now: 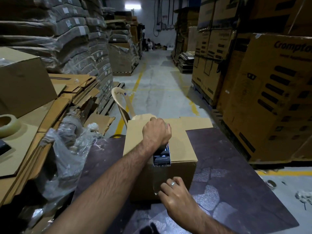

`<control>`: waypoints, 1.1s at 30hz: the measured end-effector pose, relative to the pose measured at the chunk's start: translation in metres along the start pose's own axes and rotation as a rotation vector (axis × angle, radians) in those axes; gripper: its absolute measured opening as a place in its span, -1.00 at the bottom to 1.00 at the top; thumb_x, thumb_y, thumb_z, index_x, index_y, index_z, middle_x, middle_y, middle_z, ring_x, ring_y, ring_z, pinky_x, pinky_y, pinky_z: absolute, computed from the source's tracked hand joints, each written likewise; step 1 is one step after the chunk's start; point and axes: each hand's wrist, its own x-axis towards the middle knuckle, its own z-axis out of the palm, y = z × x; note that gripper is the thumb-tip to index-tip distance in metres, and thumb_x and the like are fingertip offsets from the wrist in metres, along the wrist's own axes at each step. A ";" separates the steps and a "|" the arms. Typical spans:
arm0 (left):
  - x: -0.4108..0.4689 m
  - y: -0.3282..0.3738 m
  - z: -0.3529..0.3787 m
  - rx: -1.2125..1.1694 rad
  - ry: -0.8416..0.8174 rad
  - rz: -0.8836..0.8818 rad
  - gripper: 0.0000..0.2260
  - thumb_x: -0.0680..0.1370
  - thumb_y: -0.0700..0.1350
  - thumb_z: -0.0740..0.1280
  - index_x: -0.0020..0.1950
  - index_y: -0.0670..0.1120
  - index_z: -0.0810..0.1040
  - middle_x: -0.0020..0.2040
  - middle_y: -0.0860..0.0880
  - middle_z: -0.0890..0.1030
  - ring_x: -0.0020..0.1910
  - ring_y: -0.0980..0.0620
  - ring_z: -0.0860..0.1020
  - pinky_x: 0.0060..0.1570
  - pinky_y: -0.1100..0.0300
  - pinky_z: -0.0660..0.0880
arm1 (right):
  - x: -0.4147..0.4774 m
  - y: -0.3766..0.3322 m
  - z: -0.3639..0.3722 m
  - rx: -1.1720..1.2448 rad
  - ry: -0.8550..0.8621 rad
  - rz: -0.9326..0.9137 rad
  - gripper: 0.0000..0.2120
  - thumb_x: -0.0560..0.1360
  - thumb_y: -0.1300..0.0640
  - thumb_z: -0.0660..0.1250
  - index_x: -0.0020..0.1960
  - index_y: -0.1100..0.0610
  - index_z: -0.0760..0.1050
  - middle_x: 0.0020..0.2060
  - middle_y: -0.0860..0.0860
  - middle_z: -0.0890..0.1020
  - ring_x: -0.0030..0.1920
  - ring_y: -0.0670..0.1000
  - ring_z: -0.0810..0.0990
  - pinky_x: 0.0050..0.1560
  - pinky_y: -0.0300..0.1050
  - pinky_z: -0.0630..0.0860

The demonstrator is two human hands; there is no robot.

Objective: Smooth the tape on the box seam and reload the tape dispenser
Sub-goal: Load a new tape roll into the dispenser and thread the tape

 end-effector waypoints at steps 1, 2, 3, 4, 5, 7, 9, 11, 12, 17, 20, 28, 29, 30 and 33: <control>0.005 -0.001 -0.002 0.004 -0.021 0.029 -0.63 0.60 0.01 0.10 -0.03 -0.24 0.56 0.00 -0.25 0.59 -0.09 -0.19 0.57 -0.18 0.09 0.41 | 0.001 0.000 -0.002 -0.008 -0.011 -0.009 -0.76 0.39 0.29 0.15 -0.33 0.10 0.54 -0.39 -0.01 0.49 -0.33 -0.01 0.41 -0.14 -0.11 0.36; 0.010 -0.003 -0.004 0.025 -0.050 0.055 -0.64 0.59 0.00 0.10 -0.10 -0.23 0.56 -0.03 -0.25 0.60 -0.13 -0.18 0.54 -0.17 0.09 0.41 | 0.001 0.000 -0.003 -0.014 -0.022 -0.016 -0.75 0.40 0.27 0.15 -0.32 0.09 0.55 -0.39 -0.02 0.50 -0.32 -0.02 0.41 -0.13 -0.11 0.38; 0.016 -0.005 -0.005 0.042 -0.091 0.066 -0.65 0.58 -0.01 0.09 -0.14 -0.21 0.54 -0.04 -0.25 0.61 -0.17 -0.16 0.50 -0.16 0.08 0.41 | 0.000 -0.001 -0.004 -0.012 -0.028 -0.025 -0.75 0.41 0.26 0.15 -0.31 0.09 0.56 -0.38 -0.02 0.50 -0.30 -0.02 0.40 -0.12 -0.11 0.36; 0.022 -0.006 -0.007 0.051 -0.135 0.069 -0.66 0.57 0.00 0.09 -0.14 -0.21 0.53 -0.03 -0.26 0.61 -0.17 -0.15 0.47 -0.14 0.08 0.42 | -0.002 -0.001 -0.003 -0.001 -0.033 -0.040 -0.76 0.42 0.24 0.17 -0.30 0.08 0.56 -0.38 -0.02 0.50 -0.28 -0.03 0.38 -0.10 -0.11 0.32; 0.028 -0.008 -0.008 0.050 -0.184 0.070 -0.65 0.57 0.01 0.08 -0.10 -0.21 0.53 -0.01 -0.26 0.60 -0.15 -0.16 0.47 -0.12 0.08 0.42 | -0.004 -0.001 -0.002 0.007 -0.045 -0.058 -0.77 0.43 0.21 0.18 -0.30 0.07 0.57 -0.37 -0.03 0.51 -0.26 -0.04 0.35 -0.09 -0.11 0.30; 0.037 -0.011 -0.006 0.052 -0.255 0.069 -0.61 0.57 0.03 0.07 -0.02 -0.23 0.56 0.04 -0.26 0.60 -0.07 -0.18 0.52 -0.09 0.09 0.41 | -0.009 -0.003 0.000 0.006 -0.070 -0.069 -0.78 0.44 0.15 0.18 -0.29 0.03 0.57 -0.36 -0.05 0.52 -0.23 -0.05 0.31 -0.08 -0.11 0.28; 0.042 -0.011 -0.006 0.074 -0.273 0.071 -0.56 0.57 0.07 0.05 0.02 -0.24 0.57 0.04 -0.25 0.60 -0.06 -0.17 0.52 -0.09 0.09 0.42 | -0.009 0.000 -0.002 0.004 -0.068 -0.051 -0.77 0.44 0.14 0.17 -0.28 0.02 0.58 -0.35 -0.06 0.53 -0.21 -0.06 0.30 -0.07 -0.11 0.26; 0.040 -0.013 -0.003 0.071 -0.282 0.047 -0.50 0.58 0.13 0.02 0.01 -0.23 0.58 0.01 -0.22 0.61 -0.11 -0.13 0.50 -0.09 0.09 0.44 | -0.010 0.000 -0.003 -0.010 -0.061 -0.053 -0.77 0.44 0.14 0.17 -0.25 0.01 0.58 -0.32 -0.06 0.54 -0.19 -0.06 0.31 -0.06 -0.10 0.28; 0.037 -0.014 -0.002 0.069 -0.270 0.025 -0.45 0.58 0.18 -0.01 0.01 -0.21 0.59 0.00 -0.21 0.62 -0.12 -0.12 0.49 -0.10 0.08 0.45 | -0.012 -0.001 -0.004 -0.015 -0.056 -0.047 -0.78 0.44 0.13 0.17 -0.24 0.01 0.58 -0.31 -0.06 0.54 -0.18 -0.06 0.32 -0.06 -0.10 0.30; 0.005 -0.016 -0.016 -0.110 -0.032 -0.075 -0.38 0.57 0.33 -0.06 0.26 -0.12 0.43 0.11 -0.17 0.55 0.04 -0.15 0.51 -0.05 -0.02 0.50 | -0.023 -0.005 -0.002 -0.006 -0.005 -0.001 -0.81 0.44 0.17 0.21 -0.26 0.03 0.56 -0.32 -0.04 0.53 -0.19 -0.04 0.35 -0.05 -0.07 0.30; -0.043 -0.026 -0.026 -0.433 0.193 -0.083 -0.59 0.59 0.25 0.07 0.22 -0.02 0.41 -0.01 -0.04 0.57 -0.02 -0.05 0.54 -0.04 -0.04 0.55 | -0.029 -0.008 -0.003 0.004 0.017 0.028 -0.84 0.43 0.21 0.22 -0.22 0.05 0.55 -0.31 -0.03 0.51 -0.20 -0.02 0.35 -0.04 -0.05 0.30; -0.183 -0.043 0.005 -0.728 -0.057 -0.470 -0.80 0.49 0.16 0.36 -0.12 0.05 0.51 -0.36 0.08 0.57 -0.31 0.13 0.56 -0.30 0.18 0.46 | -0.035 -0.012 -0.004 0.016 0.046 0.041 -0.80 0.55 0.19 0.19 -0.13 0.06 0.56 -0.30 -0.03 0.54 -0.28 0.00 0.43 -0.10 -0.04 0.31; -0.189 -0.044 0.010 -0.772 -0.149 -0.523 -0.79 0.49 0.17 0.36 -0.09 0.05 0.53 -0.34 0.09 0.59 -0.31 0.15 0.56 -0.30 0.21 0.46 | -0.034 -0.012 -0.006 0.012 0.030 0.037 -0.83 0.52 0.17 0.22 -0.14 0.05 0.58 -0.30 -0.03 0.55 -0.29 -0.01 0.45 -0.10 -0.04 0.30; -0.194 -0.045 0.015 -0.848 -0.237 -0.568 -0.78 0.48 0.18 0.37 -0.08 0.04 0.56 -0.33 0.09 0.60 -0.32 0.16 0.56 -0.30 0.23 0.46 | -0.033 -0.012 -0.008 0.009 0.017 0.034 -0.84 0.49 0.16 0.23 -0.15 0.05 0.59 -0.31 -0.04 0.55 -0.30 -0.01 0.47 -0.10 -0.04 0.29; -0.203 -0.044 0.015 -1.117 -0.433 -0.693 -0.79 0.50 0.12 0.38 -0.09 0.00 0.65 -0.30 0.05 0.65 -0.31 0.11 0.56 -0.40 0.23 0.45 | -0.030 -0.013 -0.013 -0.004 0.000 0.025 -0.84 0.46 0.15 0.24 -0.15 0.04 0.60 -0.31 -0.04 0.55 -0.30 -0.01 0.46 -0.11 -0.05 0.27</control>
